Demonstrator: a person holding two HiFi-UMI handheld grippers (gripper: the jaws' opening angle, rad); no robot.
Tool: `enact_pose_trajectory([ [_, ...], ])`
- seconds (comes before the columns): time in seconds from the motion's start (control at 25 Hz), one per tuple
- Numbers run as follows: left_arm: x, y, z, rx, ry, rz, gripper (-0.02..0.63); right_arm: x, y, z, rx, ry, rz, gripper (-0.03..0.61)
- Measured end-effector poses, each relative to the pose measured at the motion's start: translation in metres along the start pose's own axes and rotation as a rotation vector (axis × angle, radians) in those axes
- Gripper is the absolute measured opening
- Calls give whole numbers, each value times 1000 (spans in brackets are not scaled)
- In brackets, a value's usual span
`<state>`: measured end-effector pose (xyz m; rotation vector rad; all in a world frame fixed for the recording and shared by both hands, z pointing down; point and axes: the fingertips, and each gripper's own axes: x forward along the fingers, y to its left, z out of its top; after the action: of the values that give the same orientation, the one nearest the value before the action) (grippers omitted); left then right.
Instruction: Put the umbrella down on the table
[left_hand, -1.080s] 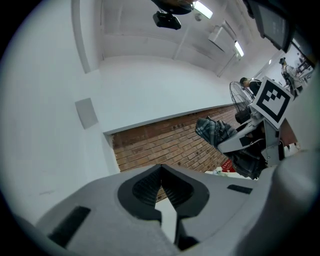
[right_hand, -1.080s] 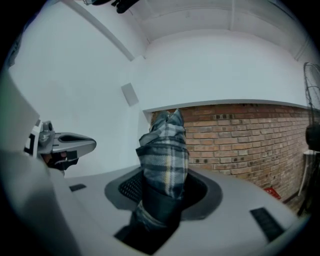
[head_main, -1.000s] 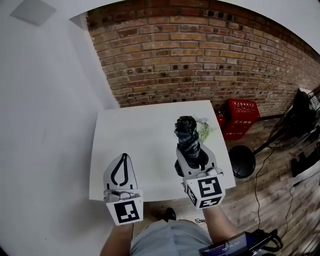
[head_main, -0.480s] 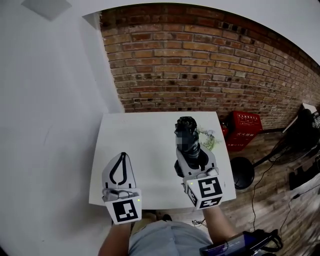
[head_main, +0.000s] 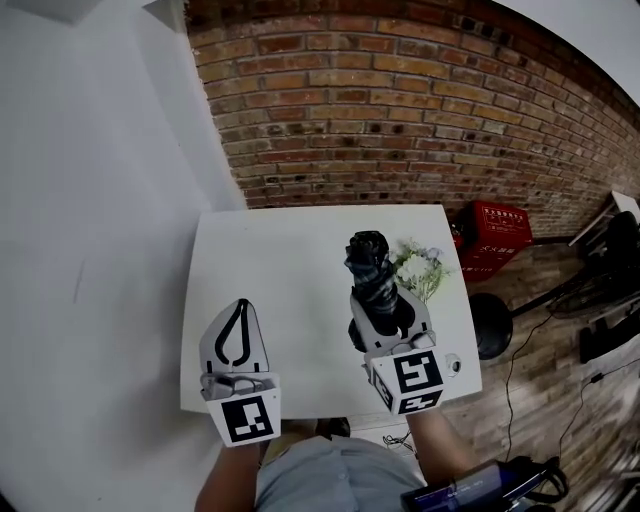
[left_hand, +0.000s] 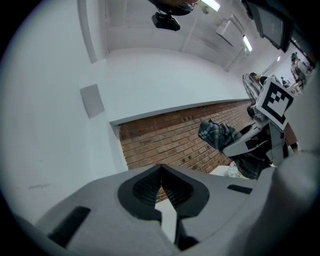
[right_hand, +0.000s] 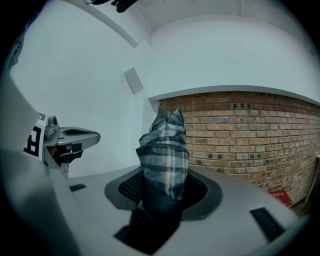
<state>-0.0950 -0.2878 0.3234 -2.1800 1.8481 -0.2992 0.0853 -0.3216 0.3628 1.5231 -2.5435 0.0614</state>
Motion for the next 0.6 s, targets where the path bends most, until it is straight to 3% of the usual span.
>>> enact_pose_trajectory([
  [0.6, 33, 5, -63, -1, 111, -55, 8, 49, 11, -87, 51, 174, 11, 186],
])
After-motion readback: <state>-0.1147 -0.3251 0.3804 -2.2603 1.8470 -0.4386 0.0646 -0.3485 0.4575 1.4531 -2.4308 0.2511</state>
